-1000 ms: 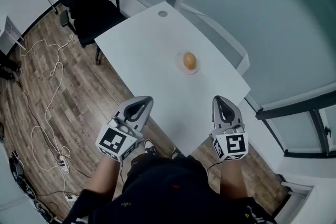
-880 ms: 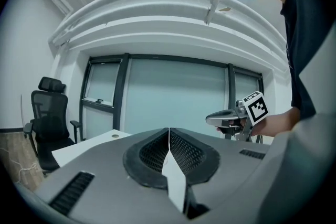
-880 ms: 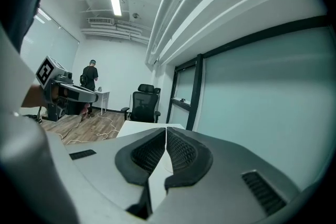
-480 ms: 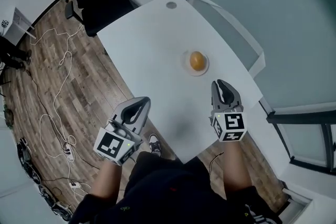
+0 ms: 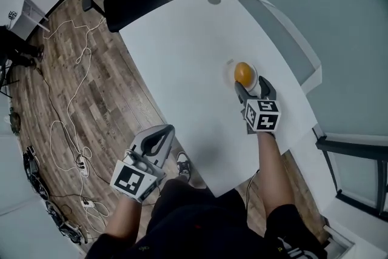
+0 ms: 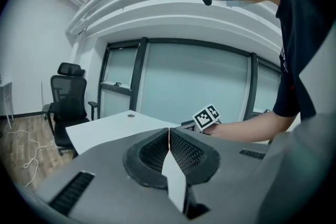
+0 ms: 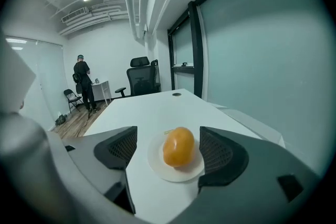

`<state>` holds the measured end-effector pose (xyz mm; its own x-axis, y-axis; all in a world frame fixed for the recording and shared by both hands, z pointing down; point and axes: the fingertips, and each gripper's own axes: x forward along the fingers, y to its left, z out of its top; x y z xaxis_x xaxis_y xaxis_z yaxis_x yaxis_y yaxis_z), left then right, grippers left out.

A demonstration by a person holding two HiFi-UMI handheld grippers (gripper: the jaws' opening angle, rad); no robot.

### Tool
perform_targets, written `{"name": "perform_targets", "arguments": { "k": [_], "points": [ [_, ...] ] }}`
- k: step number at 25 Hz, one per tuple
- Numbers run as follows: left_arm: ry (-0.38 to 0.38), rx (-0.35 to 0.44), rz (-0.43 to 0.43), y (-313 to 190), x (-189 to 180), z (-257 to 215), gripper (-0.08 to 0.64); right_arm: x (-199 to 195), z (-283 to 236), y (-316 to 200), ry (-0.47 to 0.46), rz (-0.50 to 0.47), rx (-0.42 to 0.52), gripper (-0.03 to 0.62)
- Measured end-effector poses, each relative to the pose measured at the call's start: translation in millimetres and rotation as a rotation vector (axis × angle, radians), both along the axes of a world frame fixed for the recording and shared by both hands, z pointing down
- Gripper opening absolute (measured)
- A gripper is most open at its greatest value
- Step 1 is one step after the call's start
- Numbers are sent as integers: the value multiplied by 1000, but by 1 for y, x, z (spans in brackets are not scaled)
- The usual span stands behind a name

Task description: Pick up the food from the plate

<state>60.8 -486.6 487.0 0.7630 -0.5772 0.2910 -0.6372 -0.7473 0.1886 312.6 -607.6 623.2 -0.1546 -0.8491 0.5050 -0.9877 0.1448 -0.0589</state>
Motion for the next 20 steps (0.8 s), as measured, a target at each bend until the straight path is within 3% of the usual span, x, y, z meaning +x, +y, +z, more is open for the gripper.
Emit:
{"name": "perform_targets", "arguments": {
  "k": [9, 12, 15, 20],
  "points": [
    [-33, -76, -66, -6, -25, 34, 26, 10, 86, -53, 4, 26, -161, 374],
    [-37, -87, -77, -7, -30, 39, 26, 8, 102, -54, 67, 12, -205, 373],
    [-33, -88, -78, -6, -35, 38, 26, 3, 94, -51, 147, 5, -166, 371],
    [-19, -63, -61, -3, -39, 27, 26, -14, 42, -33, 150, 4, -27, 371]
  ]
}}
